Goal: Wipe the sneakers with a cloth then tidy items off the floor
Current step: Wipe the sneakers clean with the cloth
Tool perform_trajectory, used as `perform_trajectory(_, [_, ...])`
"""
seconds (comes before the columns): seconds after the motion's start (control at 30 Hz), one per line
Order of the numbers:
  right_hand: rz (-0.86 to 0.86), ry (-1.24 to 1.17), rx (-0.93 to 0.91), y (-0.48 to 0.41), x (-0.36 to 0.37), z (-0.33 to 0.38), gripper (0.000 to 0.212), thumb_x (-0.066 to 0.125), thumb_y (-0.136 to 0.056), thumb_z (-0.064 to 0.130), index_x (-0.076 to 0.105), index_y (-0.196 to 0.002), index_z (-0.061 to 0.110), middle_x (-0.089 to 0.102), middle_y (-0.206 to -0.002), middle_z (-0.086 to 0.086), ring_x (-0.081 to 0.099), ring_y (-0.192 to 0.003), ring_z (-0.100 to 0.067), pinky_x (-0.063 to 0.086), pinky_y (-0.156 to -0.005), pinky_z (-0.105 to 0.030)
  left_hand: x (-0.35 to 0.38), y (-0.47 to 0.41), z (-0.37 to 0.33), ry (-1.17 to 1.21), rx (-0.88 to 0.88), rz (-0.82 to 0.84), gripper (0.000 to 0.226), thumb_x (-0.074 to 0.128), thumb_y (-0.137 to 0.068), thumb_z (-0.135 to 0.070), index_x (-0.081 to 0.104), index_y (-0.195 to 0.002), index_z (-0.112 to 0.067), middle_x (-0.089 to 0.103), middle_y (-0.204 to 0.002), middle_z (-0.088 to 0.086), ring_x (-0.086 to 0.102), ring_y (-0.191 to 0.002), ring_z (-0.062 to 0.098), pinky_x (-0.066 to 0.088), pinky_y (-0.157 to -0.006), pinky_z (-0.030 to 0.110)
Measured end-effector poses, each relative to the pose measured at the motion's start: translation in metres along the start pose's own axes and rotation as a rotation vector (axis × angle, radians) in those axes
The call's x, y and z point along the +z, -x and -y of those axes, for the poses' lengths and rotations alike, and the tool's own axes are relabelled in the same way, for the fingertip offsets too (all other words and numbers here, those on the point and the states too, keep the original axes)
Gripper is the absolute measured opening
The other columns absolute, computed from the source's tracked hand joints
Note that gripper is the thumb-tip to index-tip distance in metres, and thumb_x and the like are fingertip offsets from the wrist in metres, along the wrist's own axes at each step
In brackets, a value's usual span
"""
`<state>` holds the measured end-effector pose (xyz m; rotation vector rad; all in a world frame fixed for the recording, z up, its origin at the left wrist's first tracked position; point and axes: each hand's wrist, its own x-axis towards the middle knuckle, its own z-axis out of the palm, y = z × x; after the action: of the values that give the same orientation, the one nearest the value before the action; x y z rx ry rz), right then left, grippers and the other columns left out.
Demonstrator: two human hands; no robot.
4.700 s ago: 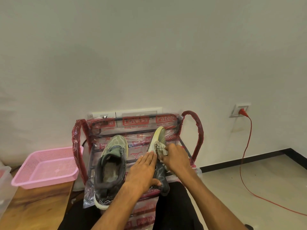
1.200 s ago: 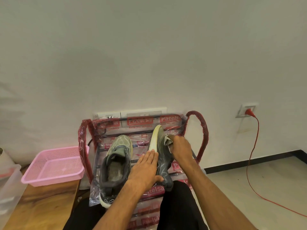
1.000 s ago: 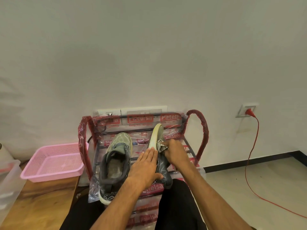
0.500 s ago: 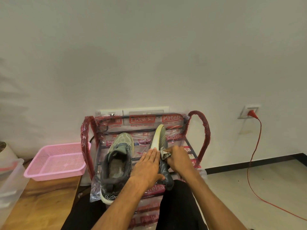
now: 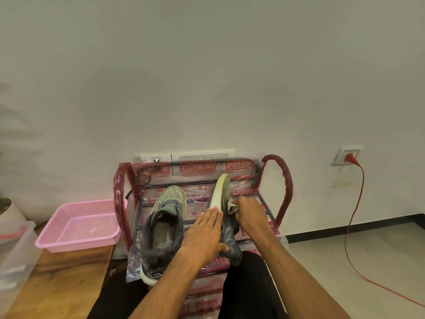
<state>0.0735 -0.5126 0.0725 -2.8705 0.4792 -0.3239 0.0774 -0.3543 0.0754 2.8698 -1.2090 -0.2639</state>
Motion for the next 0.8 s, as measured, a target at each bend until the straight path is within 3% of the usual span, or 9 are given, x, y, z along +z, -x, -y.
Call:
perform_trajectory(0.13, [-0.128, -0.128, 0.099, -0.021, -0.010, -0.010, 0.021, 0.058, -0.094, 0.011, 0.067, -0.112, 0.015, 0.072, -0.102, -0.006, 0.068, -0.089, -0.024, 0.054, -0.082, -0.033, -0.005, -0.001, 0.001, -0.018, -0.001, 0.006, 0.096, 0.049, -0.093, -0.053, -0.012, -0.152, -0.007, -0.016, -0.160, 0.011, -0.015, -0.147, 0.023, -0.004, -0.121, 0.038])
perform_trajectory(0.3, [-0.101, -0.179, -0.115, -0.036, -0.004, 0.005, 0.037, 0.052, -0.093, 0.003, 0.064, -0.125, 0.019, 0.069, -0.115, -0.006, 0.066, -0.099, -0.025, 0.053, -0.088, -0.037, -0.006, -0.005, 0.001, -0.061, 0.017, 0.005, 0.099, 0.053, -0.092, -0.051, -0.012, -0.151, -0.004, -0.014, -0.160, 0.013, -0.013, -0.147, 0.025, -0.006, -0.120, 0.038])
perform_trajectory(0.4, [-0.151, -0.184, -0.100, -0.054, 0.001, 0.008, 0.035, 0.052, -0.095, 0.004, 0.064, -0.125, 0.017, 0.068, -0.118, -0.008, 0.066, -0.102, -0.027, 0.052, -0.091, -0.039, -0.005, -0.003, 0.007, -0.027, 0.026, 0.002, 0.100, 0.053, -0.091, -0.052, -0.012, -0.152, -0.006, -0.015, -0.160, 0.011, -0.014, -0.147, 0.022, -0.007, -0.120, 0.036])
perform_trajectory(0.6, [-0.147, -0.137, 0.020, -0.087, -0.001, 0.005, 0.022, 0.052, -0.097, 0.007, 0.068, -0.112, 0.007, 0.070, -0.105, -0.014, 0.068, -0.090, -0.031, 0.056, -0.080, -0.039, -0.004, -0.004, 0.007, -0.028, 0.022, 0.014, 0.100, 0.052, -0.091, -0.052, -0.014, -0.151, -0.007, -0.017, -0.160, 0.011, -0.016, -0.147, 0.022, -0.008, -0.119, 0.036])
perform_trajectory(0.8, [-0.006, -0.198, -0.053, -0.087, 0.003, -0.010, 0.023, 0.056, -0.089, 0.005, 0.075, -0.101, 0.013, 0.073, -0.089, -0.009, 0.067, -0.078, -0.026, 0.056, -0.073, -0.036, -0.007, -0.006, 0.007, -0.047, 0.018, 0.047, 0.101, 0.052, -0.091, -0.053, -0.016, -0.150, -0.005, -0.019, -0.159, 0.013, -0.016, -0.146, 0.024, -0.007, -0.120, 0.038])
